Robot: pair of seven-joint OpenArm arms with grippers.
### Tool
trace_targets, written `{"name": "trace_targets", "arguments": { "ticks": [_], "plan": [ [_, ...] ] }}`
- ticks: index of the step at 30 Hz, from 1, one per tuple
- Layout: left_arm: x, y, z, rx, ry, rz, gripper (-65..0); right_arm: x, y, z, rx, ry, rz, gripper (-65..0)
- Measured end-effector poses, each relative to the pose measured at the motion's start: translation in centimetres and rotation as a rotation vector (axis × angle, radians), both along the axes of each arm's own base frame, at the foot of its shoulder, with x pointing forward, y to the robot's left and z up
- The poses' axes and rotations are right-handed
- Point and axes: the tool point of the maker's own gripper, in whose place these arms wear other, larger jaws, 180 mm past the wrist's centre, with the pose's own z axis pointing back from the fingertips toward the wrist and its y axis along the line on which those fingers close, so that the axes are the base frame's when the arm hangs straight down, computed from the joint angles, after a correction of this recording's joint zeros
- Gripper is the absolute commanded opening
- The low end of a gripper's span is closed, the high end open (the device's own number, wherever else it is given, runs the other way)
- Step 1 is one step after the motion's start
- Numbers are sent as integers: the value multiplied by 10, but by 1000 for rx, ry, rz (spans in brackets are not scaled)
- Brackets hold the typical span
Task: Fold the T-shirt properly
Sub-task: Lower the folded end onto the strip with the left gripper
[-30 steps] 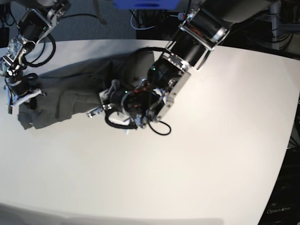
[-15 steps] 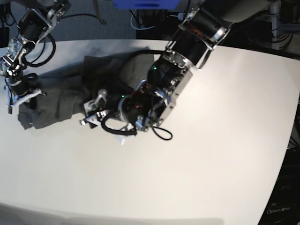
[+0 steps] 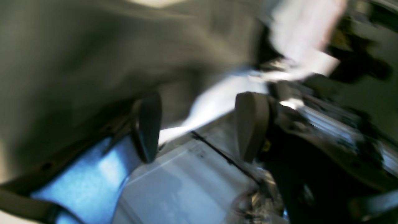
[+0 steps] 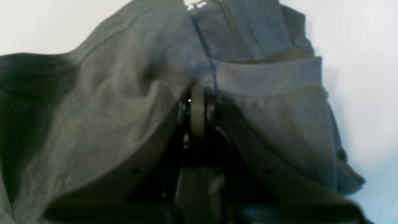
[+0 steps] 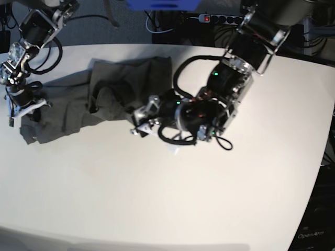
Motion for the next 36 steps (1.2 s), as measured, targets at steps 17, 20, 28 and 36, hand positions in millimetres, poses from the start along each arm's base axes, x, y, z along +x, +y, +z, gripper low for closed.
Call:
{"name": "trace_targets", "arguments": {
  "ticks": [17, 20, 28, 36],
  "plan": [
    [-9, 14, -10, 2, 53, 3, -282, 2, 6, -2, 5, -7, 6, -644],
    [-7, 1, -14, -12, 82, -2, -284, 5, 12, -2, 2, -8, 31, -644],
    [-15, -4, -43, 118, 85, -59, -459, 6, 14, -2, 5, -9, 36, -644],
    [-21, -27, -34, 76, 101, -87, -586, 8, 15, -2, 6, -10, 36, -644]
  ]
}}
